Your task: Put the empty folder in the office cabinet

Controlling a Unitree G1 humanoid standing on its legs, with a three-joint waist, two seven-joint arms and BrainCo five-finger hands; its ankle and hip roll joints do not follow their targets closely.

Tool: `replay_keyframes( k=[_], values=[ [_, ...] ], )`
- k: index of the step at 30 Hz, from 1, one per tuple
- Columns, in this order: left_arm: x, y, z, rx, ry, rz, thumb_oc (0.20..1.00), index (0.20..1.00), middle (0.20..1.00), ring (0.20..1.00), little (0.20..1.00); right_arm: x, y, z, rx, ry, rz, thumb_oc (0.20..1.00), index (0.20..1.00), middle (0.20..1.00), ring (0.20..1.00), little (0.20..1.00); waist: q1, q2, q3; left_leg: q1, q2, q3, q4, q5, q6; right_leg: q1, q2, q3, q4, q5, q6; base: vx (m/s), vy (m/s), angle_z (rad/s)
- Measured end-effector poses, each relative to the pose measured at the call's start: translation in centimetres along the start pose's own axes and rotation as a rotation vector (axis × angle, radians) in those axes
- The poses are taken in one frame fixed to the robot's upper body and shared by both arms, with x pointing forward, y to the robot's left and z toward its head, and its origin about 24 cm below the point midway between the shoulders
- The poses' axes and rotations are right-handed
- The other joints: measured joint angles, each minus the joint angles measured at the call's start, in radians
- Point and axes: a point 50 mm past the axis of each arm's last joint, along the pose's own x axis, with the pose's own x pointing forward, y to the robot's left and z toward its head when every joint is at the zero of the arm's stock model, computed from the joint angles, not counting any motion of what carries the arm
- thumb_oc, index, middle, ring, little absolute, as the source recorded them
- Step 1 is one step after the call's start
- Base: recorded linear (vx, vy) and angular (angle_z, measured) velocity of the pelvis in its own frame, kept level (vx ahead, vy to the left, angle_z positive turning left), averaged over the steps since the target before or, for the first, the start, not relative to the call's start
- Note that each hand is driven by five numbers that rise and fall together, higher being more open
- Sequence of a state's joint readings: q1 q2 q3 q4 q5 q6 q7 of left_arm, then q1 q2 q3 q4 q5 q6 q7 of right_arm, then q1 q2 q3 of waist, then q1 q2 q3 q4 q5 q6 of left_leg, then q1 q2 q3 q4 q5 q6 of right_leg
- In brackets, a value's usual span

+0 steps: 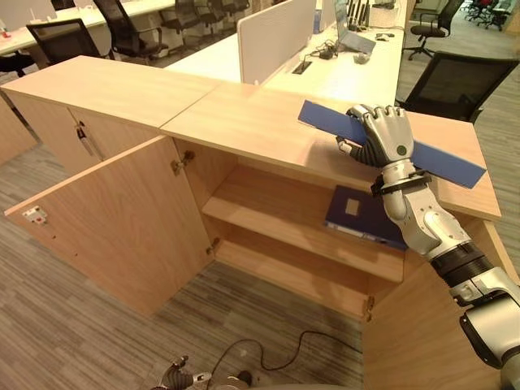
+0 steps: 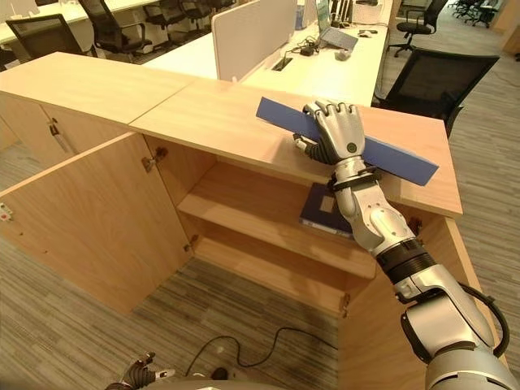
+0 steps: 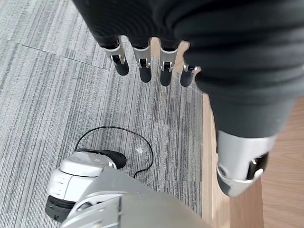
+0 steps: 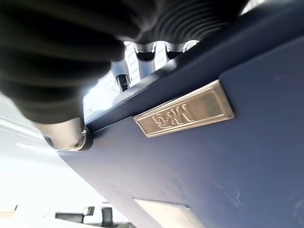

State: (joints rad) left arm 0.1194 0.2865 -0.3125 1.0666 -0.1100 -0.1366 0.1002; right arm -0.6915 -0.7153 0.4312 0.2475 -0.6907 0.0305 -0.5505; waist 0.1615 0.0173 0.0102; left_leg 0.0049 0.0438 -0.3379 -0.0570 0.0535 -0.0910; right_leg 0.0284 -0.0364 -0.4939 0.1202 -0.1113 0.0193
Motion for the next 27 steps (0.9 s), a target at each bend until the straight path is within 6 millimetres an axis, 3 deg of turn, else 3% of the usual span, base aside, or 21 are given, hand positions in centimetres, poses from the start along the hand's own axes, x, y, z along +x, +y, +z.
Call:
replay_keyframes(
  k=[7, 16, 17, 20, 27],
  values=[
    [0.0, -0.5, -0.2, -0.014, 0.019, -0.006, 1.000, 1.000, 1.000, 1.000, 1.000, 0.1, -3.8, 1.3, 0.215, -0.025, -0.181, 0.200, 0.200, 0.200, 0.200, 0.200, -0.031, 0.016, -0.011, 0.045, -0.006, 0.068, -0.027, 0.005, -0.002, 0.080, 0.023, 0.062, -0.173, 0.092, 0.033, -0.01, 0.022, -0.25],
    [0.0, -0.9, -0.2, -0.059, 0.033, 0.010, 1.000, 1.000, 1.000, 1.000, 1.000, -1.0, -5.0, 2.6, 0.646, 0.048, -0.291, 0.200, 0.200, 0.200, 0.200, 0.200, -0.048, 0.025, -0.009, 0.056, -0.004, 0.101, -0.032, 0.005, -0.001, 0.098, 0.030, 0.092, -0.207, 0.114, 0.038, -0.01, 0.019, -0.11],
    [0.0, -1.1, -0.4, -0.062, 0.045, 0.004, 1.000, 1.000, 1.000, 1.000, 1.000, -1.1, -5.3, 3.1, 0.805, 0.058, -0.307, 0.200, 0.200, 0.200, 0.200, 0.200, -0.050, 0.026, -0.007, 0.057, -0.004, 0.109, -0.032, 0.005, -0.001, 0.098, 0.030, 0.099, -0.207, 0.117, 0.039, 0.00, 0.022, -0.12],
    [-0.1, -1.3, -1.0, -0.060, 0.082, 0.002, 1.000, 1.000, 1.000, 1.000, 1.000, -1.0, -5.6, 3.8, 1.048, 0.060, -0.293, 0.200, 0.200, 0.200, 0.200, 0.200, -0.067, 0.027, -0.007, 0.058, -0.003, 0.112, -0.032, 0.002, 0.003, 0.098, 0.029, 0.100, -0.207, 0.121, 0.042, 0.00, 0.005, -0.03],
    [-0.2, -1.3, -1.2, -0.060, 0.097, -0.003, 1.000, 1.000, 1.000, 1.000, 1.000, -1.0, -5.7, 4.2, 1.301, 0.048, -0.220, 0.200, 0.200, 0.200, 0.200, 0.200, -0.068, 0.031, 0.001, 0.060, -0.004, 0.118, -0.033, 0.001, 0.007, 0.098, 0.028, 0.106, -0.207, 0.126, 0.046, 0.00, 0.003, -0.01]
  ],
)
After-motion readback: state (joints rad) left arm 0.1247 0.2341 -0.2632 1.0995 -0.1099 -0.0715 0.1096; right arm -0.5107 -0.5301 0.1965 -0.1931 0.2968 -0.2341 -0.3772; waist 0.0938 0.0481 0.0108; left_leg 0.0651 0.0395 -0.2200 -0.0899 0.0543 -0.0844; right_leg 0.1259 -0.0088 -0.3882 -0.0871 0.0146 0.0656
